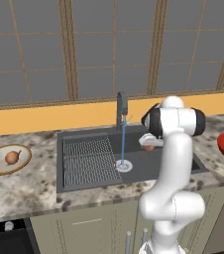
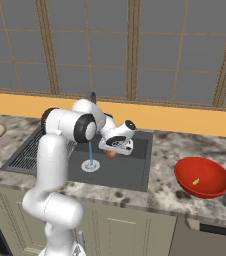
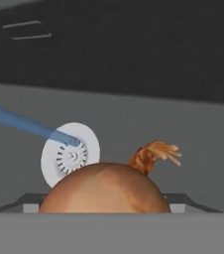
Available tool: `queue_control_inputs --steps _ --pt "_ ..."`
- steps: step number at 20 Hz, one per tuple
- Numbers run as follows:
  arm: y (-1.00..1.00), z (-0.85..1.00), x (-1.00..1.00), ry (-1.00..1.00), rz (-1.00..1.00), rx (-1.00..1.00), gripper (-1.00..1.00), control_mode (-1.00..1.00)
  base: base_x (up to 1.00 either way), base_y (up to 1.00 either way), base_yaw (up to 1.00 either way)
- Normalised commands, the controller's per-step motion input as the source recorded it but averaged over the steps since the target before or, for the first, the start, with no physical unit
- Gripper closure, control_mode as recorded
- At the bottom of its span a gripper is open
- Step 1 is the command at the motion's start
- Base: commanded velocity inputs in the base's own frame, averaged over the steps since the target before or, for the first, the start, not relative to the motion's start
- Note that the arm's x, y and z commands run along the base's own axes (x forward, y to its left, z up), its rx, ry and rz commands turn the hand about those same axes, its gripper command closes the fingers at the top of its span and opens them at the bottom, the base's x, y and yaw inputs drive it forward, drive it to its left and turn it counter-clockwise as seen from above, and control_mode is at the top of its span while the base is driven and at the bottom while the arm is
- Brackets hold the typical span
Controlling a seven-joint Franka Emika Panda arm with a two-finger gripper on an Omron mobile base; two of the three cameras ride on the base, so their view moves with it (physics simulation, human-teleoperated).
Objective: Pick the onions from the sink and place them in one bowl. Place the lemon wedge in the other bowl. Then turn off the sink faucet.
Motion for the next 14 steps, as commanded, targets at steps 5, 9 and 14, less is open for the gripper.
queue_control_inputs --steps 5,9,14 --pt "-0.02 0.45 -0.54 -0.39 0.02 0.00 1.00 -1.00 0.00 0.00 0.00" --pt "0.00 0.58 -0.56 -0.28 0.00 0.00 1.00 -1.00 0.00 0.00 0.00" --pt "0.00 0.75 -0.55 -0.03 0.00 0.00 1.00 -1.00 0.00 0.00 0.00"
